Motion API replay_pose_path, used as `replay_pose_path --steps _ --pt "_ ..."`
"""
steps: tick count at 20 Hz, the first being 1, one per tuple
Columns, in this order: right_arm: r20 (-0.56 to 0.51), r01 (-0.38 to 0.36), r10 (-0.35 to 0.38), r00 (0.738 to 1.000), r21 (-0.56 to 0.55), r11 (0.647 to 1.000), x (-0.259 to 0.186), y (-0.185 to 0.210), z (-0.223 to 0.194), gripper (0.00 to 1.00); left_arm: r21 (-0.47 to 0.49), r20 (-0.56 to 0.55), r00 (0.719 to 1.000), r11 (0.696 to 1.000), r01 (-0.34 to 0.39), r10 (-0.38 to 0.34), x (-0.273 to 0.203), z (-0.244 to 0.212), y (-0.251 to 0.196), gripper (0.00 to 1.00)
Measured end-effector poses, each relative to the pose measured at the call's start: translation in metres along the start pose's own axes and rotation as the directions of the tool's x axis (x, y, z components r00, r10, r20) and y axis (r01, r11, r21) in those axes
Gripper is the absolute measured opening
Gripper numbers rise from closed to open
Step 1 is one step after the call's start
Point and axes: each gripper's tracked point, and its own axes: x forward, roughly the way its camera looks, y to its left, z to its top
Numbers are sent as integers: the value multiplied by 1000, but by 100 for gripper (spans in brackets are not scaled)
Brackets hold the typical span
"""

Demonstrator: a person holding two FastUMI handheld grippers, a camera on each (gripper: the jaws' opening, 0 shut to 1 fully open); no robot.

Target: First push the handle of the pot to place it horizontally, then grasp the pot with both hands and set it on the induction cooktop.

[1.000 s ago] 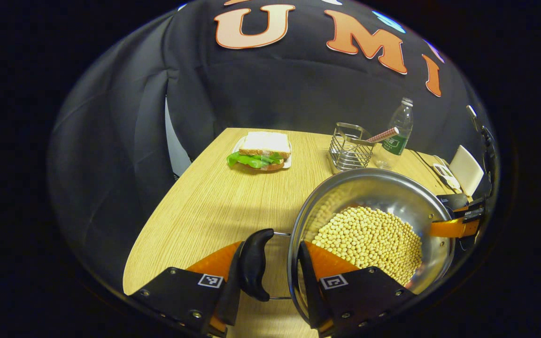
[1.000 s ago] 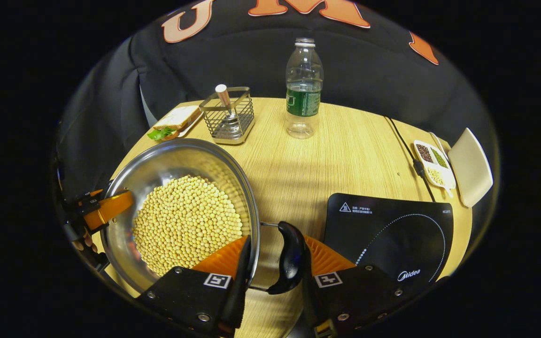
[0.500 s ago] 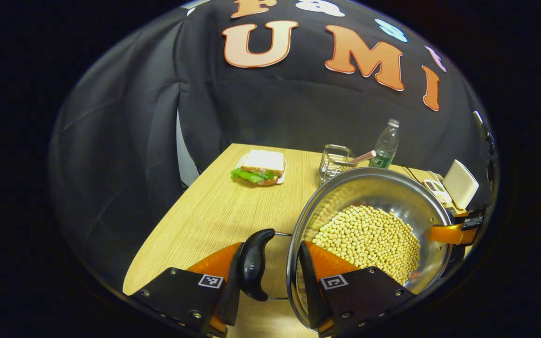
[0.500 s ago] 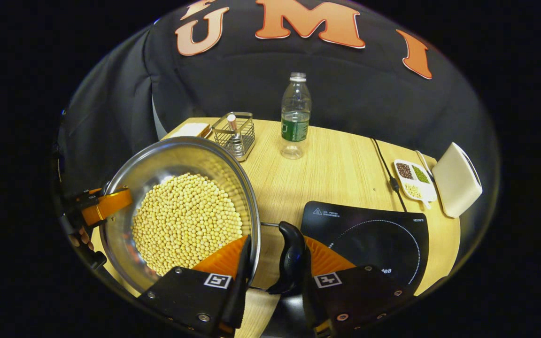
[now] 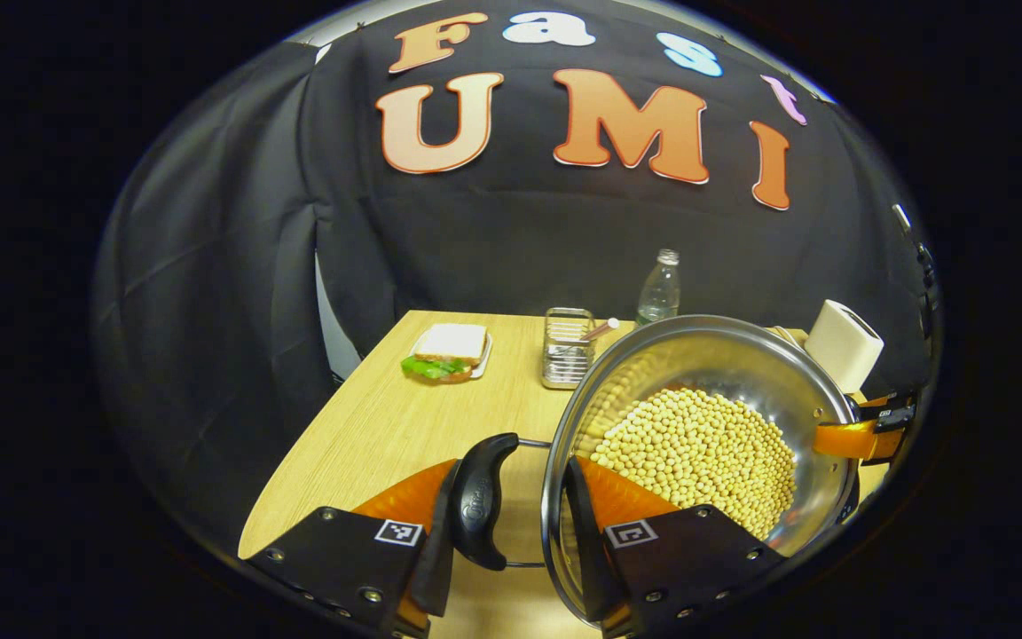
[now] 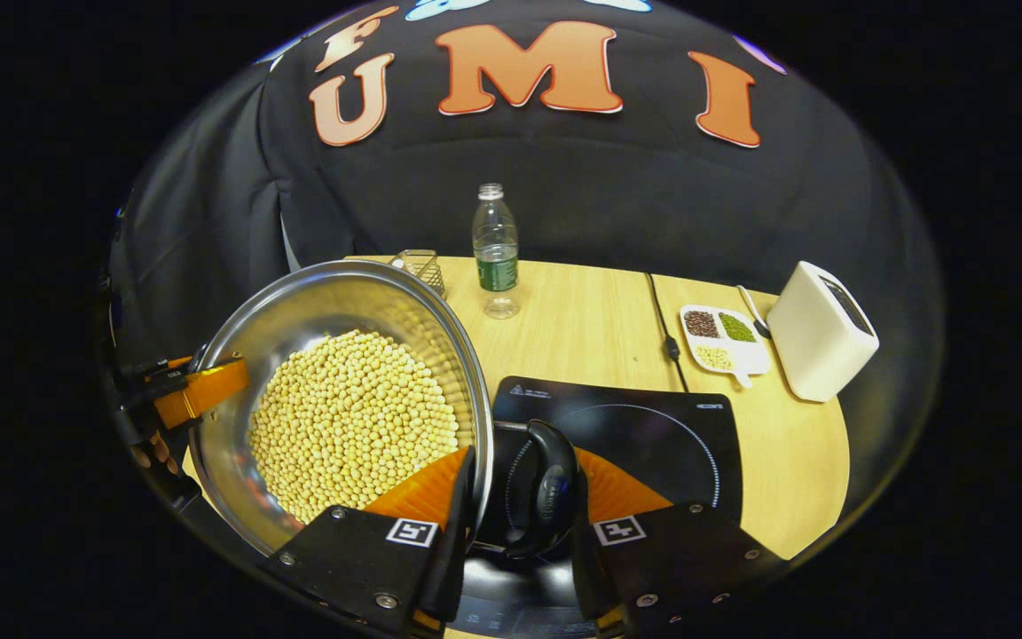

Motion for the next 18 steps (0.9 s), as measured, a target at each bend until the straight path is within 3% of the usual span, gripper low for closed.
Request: replay_pose_path --steps 1,11,18 --pt "2 7 -7 1000 7 1000 -4 -8 -3 49 8 3 1000 1000 6 -6 -1 1 -10 59" --pt "11 91 -92 996 80 993 -27 -101 -11 49 66 24 995 993 99 -101 8 16 -111 56" --pt "-4 130 -131 991 116 985 -27 -144 -18 49 85 8 990 987 138 -139 22 18 -159 59"
